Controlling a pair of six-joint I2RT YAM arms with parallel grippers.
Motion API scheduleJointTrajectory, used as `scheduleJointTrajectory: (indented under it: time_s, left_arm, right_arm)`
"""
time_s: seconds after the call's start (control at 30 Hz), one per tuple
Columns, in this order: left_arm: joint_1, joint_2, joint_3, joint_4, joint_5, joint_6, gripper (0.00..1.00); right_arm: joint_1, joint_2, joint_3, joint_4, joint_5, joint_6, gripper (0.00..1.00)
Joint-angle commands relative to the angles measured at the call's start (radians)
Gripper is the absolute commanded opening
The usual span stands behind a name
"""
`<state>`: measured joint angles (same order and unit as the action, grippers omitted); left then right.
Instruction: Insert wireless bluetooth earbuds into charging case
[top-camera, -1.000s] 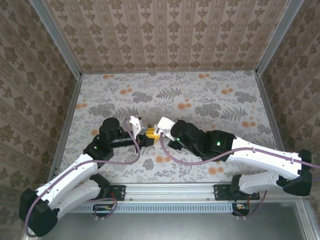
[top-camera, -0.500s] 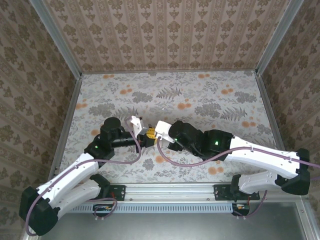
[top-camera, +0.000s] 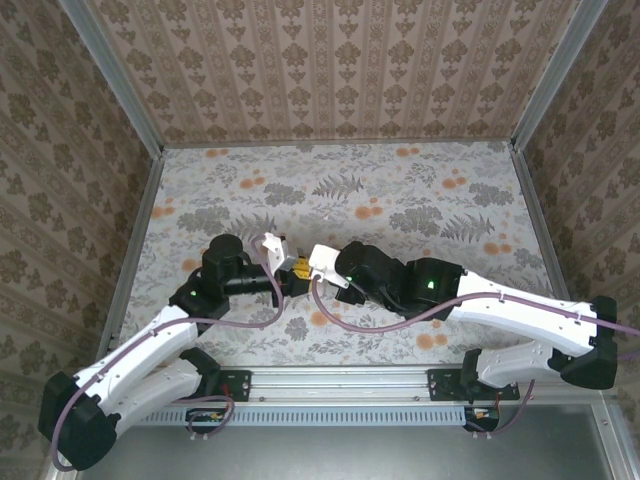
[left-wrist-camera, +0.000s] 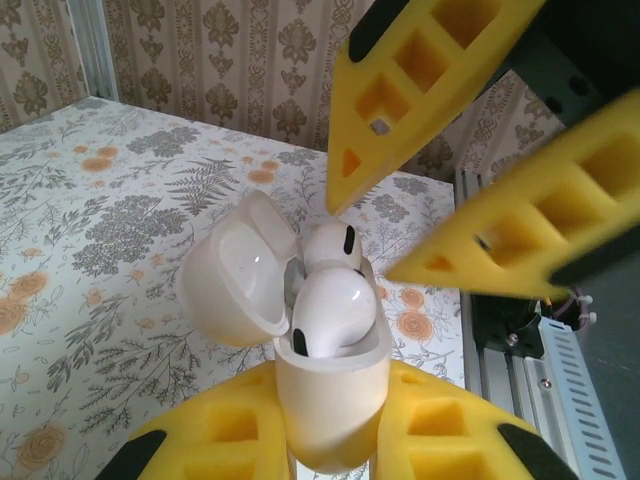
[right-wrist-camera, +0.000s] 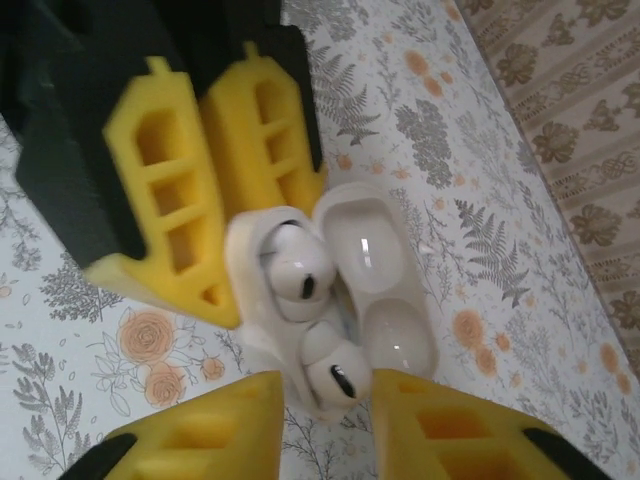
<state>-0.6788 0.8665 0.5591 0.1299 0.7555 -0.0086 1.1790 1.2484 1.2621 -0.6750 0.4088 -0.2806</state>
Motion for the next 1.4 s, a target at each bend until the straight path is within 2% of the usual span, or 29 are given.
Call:
scheduleJointTrajectory:
  time_s: [0.0,0.27,0.4,0.43,0.57,0.77,0.87,0.97,1.13,1.37]
  left_arm:
    - [0.006,0.001,0.039,0.051,0.002,-0.018,0.0]
    - [0.005,-0.001,0.034,0.057,0.008,-0.021,0.0]
    - [0.005,-0.012,0.035,0.063,0.012,-0.025,0.0]
    - [0.005,-0.015,0.035,0.063,0.013,-0.027,0.0]
    - [0.006,-0.028,0.032,0.082,0.017,-0.04,0.0]
    - [0.005,-0.018,0.021,0.188,0.036,-0.096,0.0]
    - [0.006,0.004,0.034,0.208,0.061,-0.108,0.0]
    - [0.005,0.018,0.046,0.213,0.079,-0.114,0.0]
    - [-0.004,0.034,0.051,0.232,0.084,-0.124,0.0]
    - [-0.008,0.049,0.045,0.264,0.06,-0.155,0.0]
  right_arm:
    - [0.006,-0.027,0.034,-0.022,-0.031,0.022,0.37]
    - [-0.009,-0.102,0.046,0.0,-0.047,0.09,0.45]
    - [-0.079,-0.155,0.062,0.029,-0.119,0.198,0.47]
    - [-0.113,-0.164,0.07,0.028,-0.162,0.232,0.48]
    - [-0.31,-0.173,0.064,0.053,-0.47,0.432,0.54]
    - [-0.504,-0.141,-0.006,0.18,-0.779,0.69,0.55]
    - [-0.57,-0.099,-0.034,0.247,-0.921,0.813,0.56]
    - [-0.611,-0.053,-0.064,0.323,-1.045,0.919,0.56]
    - [-0.619,-0.001,-0.102,0.42,-1.15,1.019,0.54]
    - [-0.618,-0.005,-0.172,0.533,-1.221,1.089,0.39]
